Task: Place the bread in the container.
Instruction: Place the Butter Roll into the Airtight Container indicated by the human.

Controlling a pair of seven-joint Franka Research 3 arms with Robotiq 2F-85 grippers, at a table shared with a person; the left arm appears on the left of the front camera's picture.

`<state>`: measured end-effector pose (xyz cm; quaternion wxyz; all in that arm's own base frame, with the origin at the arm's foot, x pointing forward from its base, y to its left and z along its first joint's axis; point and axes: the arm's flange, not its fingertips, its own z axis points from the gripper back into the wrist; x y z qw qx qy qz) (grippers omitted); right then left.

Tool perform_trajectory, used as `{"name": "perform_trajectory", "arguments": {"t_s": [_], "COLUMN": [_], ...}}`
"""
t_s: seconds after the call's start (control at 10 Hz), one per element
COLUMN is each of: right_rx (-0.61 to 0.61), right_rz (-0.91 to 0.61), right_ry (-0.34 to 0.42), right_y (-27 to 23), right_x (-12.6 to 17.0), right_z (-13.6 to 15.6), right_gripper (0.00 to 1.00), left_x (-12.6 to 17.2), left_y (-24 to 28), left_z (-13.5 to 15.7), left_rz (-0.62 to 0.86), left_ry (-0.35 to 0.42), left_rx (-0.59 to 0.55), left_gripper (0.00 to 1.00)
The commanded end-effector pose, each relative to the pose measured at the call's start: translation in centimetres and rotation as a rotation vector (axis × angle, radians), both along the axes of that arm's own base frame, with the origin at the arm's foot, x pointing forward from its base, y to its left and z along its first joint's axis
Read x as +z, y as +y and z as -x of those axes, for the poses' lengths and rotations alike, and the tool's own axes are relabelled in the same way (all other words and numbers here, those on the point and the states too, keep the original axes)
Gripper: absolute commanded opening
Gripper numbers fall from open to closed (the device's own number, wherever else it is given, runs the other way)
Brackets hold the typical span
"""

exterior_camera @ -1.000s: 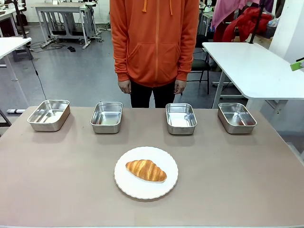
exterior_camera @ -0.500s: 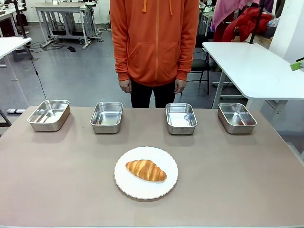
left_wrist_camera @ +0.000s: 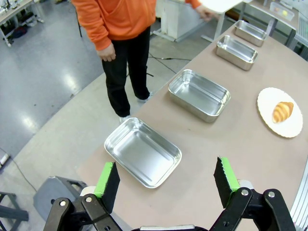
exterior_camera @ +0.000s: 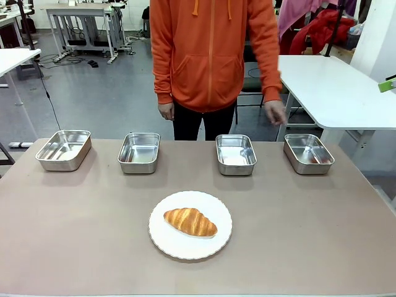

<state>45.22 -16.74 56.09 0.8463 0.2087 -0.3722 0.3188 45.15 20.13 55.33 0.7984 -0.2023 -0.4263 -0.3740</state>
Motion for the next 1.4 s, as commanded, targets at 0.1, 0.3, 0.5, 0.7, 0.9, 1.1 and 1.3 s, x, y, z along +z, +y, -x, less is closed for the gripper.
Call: {"name": "perform_trajectory", "arguments": {"t_s": [0.1, 0.3, 0.5, 0.7, 0.9, 1.1, 1.3], "right_rx": [0.009, 0.009, 0.009, 0.009, 0.009, -0.032, -0.017], "right_rz": [-0.009, -0.009, -0.009, -0.009, -0.009, 0.027, 0.085], "right_ry": [-0.014, -0.014, -0.014, -0.014, -0.014, 0.026, 0.059], "right_y": [0.0, 0.0, 0.0, 0.0, 0.0, 2.0, 7.5], "right_x": [0.0, 0.0, 0.0, 0.0, 0.0, 0.7, 2.1], "right_z": [-0.1, -0.1, -0.1, -0.1, -0.1, 0.1, 0.6], "right_gripper": [1.0, 1.0, 1.0, 1.0, 1.0, 1.0, 1.0], "left_x": [0.1, 0.1, 0.1, 0.1, 0.1, 0.1, 0.1], "left_y": [-0.1, -0.1, -0.1, -0.1, -0.1, -0.1, -0.1], "left_z": [0.1, 0.1, 0.1, 0.1, 0.1, 0.1, 0.1], "left_rz": [0.002, 0.002, 0.002, 0.002, 0.002, 0.002, 0.002], "left_ry": [-0.004, -0.004, -0.004, -0.004, -0.004, -0.004, -0.004], "left_rx": [-0.006, -0.006, -0.006, -0.006, -0.006, -0.006, -0.006], "left_gripper": [1.0, 1.0, 1.0, 1.0, 1.0, 1.0, 1.0]}}
